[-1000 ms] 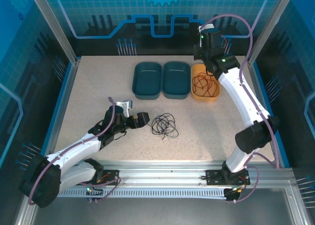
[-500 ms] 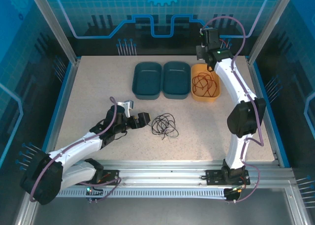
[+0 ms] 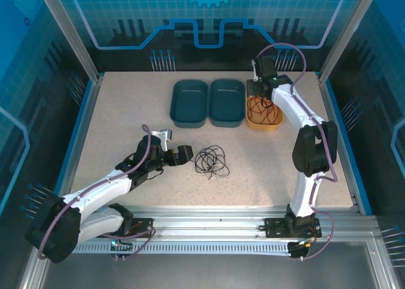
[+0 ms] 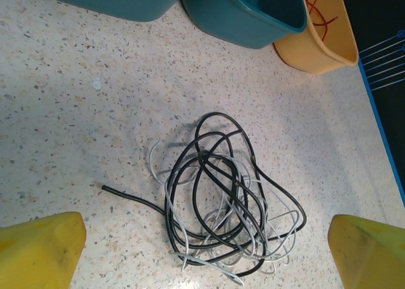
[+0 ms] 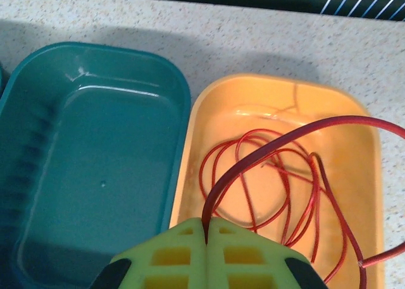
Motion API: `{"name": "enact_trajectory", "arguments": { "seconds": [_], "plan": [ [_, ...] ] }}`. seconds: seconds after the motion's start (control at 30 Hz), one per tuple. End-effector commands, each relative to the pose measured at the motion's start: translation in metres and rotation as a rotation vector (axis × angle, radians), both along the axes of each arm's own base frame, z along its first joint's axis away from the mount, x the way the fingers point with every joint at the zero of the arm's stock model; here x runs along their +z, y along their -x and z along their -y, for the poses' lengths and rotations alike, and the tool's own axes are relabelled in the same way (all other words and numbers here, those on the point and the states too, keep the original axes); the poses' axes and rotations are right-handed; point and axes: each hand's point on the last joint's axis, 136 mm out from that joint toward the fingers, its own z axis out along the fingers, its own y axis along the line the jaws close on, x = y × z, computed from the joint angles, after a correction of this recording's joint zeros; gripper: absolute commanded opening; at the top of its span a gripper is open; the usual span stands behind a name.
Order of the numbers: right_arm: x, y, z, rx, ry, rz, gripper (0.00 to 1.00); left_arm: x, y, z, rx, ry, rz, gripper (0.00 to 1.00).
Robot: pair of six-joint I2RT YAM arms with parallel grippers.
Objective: Untangle the cables
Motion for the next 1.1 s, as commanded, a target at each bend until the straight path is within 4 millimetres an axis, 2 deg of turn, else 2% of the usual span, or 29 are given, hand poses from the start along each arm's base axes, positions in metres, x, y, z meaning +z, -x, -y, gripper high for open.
{"name": "enact_trajectory", "arguments": {
  "seconds": [0.0,0.27,0.9,1.07],
  "plan": [
    [-0.002,0.010,-0.002,-0.007,-0.066,-0.053,0.00,0.017,-0.005,0.002,-0.010,-0.013,0.054,0.99],
    [-0.034,0.021,-0.008,0.000,-0.103,-0.203,0.00,0.017,-0.006,0.004,-0.013,-0.008,0.046,0.99],
    [-0.099,0.018,0.001,-0.048,-0.181,-0.416,0.00,0.015,0.001,0.001,-0.011,-0.007,0.034,0.99],
    [-0.107,0.013,0.004,-0.042,-0.215,-0.433,0.00,0.014,0.001,0.000,-0.006,-0.009,0.031,0.99]
  ]
}}
